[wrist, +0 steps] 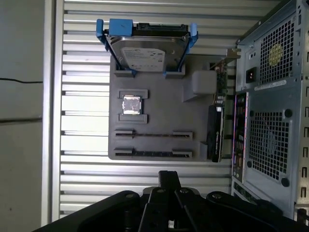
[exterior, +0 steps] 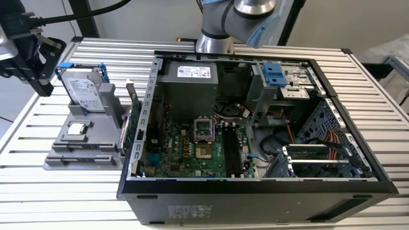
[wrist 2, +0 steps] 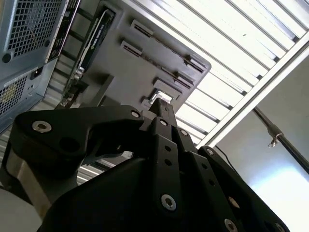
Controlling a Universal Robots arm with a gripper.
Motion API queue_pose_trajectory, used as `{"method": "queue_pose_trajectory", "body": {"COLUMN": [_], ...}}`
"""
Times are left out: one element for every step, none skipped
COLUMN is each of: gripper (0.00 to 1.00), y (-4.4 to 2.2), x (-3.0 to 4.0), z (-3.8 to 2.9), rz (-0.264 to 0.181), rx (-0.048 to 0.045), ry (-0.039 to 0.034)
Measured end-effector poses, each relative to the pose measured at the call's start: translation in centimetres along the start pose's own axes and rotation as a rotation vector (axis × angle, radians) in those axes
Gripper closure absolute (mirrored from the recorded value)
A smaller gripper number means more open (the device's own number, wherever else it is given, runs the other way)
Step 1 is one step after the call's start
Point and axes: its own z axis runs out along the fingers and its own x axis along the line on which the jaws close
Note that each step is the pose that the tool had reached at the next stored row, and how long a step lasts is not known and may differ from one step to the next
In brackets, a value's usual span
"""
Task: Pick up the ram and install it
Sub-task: 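Pick up the ram and move it above insertion slot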
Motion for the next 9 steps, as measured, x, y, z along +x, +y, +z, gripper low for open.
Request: {"method": "queue_pose_trajectory", "body": {"gripper": [1.00,1.00,1.00,1.00,1.00,1.00,1.00,1.00,1.00], "y": [0.00,0.00,0.00,0.00,0.00,0.00,0.00,0.00,0.00], "x": [0.00,0.01,0.01,0.01,0.02,0.02,0.03,0.03,0.03], "z": [0.00,0.00,0.00,0.00,0.00,0.00,0.00,0.00,0.00], "rz": [-0.001,-0.001,-0.002,-0.003,-0.004,-0.006,-0.009,-0.011,-0.015], "rx": [0.0000,0.0000,-0.0001,-0.0001,-0.0001,-0.0001,-0.0002,-0.0002,-0.0002], "ry": [0.0000,0.0001,0.0001,0.0001,0.0002,0.0003,0.0004,0.0005,0.0007]}}
